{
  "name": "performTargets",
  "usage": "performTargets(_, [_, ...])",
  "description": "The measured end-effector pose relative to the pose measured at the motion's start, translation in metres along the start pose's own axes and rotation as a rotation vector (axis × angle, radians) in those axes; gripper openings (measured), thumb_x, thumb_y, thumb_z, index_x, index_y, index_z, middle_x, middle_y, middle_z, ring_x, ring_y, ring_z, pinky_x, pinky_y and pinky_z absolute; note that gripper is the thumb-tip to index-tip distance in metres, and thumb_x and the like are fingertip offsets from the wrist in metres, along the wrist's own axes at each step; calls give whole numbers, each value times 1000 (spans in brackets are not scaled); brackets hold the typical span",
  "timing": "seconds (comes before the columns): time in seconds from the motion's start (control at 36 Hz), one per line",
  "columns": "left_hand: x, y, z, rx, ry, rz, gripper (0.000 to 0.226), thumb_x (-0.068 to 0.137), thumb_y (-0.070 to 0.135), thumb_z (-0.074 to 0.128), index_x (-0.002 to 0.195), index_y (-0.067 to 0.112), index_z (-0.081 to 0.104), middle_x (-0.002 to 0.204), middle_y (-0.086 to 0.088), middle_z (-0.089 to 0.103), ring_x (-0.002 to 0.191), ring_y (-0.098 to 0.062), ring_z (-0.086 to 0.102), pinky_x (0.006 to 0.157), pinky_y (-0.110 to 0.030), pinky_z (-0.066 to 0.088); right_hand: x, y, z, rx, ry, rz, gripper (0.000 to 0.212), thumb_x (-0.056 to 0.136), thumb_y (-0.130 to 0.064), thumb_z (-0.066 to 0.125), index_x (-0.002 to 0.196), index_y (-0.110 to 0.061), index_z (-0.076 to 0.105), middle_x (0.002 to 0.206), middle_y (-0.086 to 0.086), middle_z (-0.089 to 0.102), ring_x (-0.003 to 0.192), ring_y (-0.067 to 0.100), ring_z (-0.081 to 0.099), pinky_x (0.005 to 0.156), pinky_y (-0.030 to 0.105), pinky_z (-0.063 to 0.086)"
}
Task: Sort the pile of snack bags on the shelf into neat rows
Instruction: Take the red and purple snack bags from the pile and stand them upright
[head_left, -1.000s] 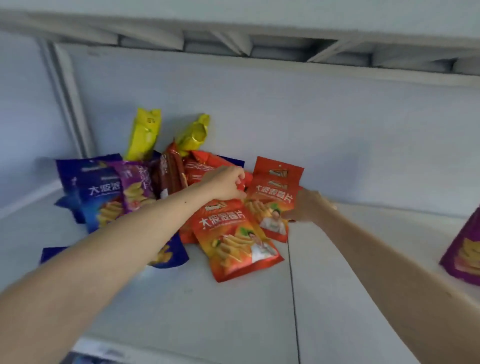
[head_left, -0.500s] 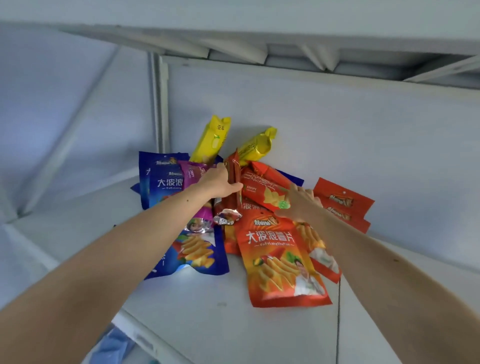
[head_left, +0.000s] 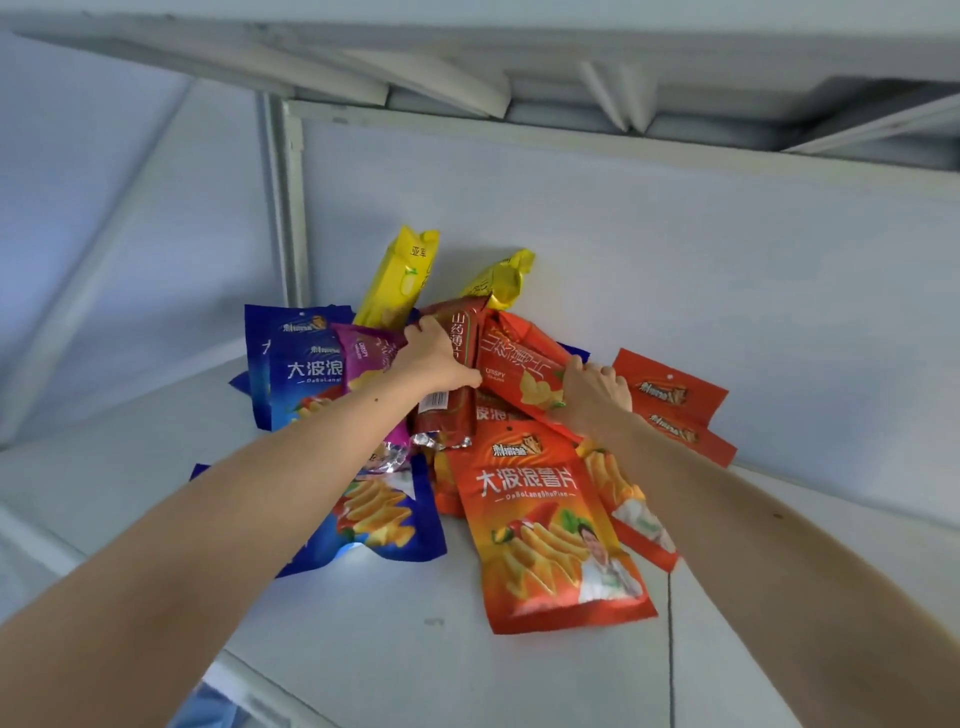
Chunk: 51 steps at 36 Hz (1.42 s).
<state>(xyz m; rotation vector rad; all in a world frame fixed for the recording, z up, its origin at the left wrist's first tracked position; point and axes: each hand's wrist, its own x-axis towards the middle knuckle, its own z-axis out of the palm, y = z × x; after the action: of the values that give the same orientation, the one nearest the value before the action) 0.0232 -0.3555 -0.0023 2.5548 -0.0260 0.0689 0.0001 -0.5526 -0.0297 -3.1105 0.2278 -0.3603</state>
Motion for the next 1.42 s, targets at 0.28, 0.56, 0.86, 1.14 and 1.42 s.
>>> performTargets(0.28, [-5,21,-22,-159,195,173,128,53,44,92,149,4,16,146,-16,38,135,-33,39,108,-43,40,-31,21,-20,251,241,145,77,75,-48,74,133,-16,37,125,9,54,114,31,52,92,43,47])
performTargets(0.56, [-35,77,8,-232,201,362,107,49,52,89,131,11,33,127,-8,55,113,-31,59,87,-44,52,-96,89,-35,520,349,573,84,67,-32,81,135,-16,32,126,11,43,119,35,47,95,49,48])
performTargets(0.86, [-111,174,131,-368,-38,632,107,53,56,86,132,10,30,127,-8,51,112,-30,59,87,-45,53,-221,195,-26,477,418,898,84,62,-34,87,123,-7,37,122,14,43,113,35,52,91,49,49])
performTargets(1.14, [-151,192,202,-434,-188,768,130,48,52,91,146,11,15,138,-9,40,122,-27,51,94,-47,51,-283,233,-16,513,380,1009,98,60,-38,90,131,-6,30,131,14,42,121,34,48,96,48,47])
performTargets(1.42, [-134,185,207,-288,-344,962,120,51,33,94,143,14,19,135,-7,45,120,-25,54,91,-37,52,-291,242,-16,411,198,1063,103,55,-54,86,132,-11,33,130,10,52,123,32,50,95,49,49])
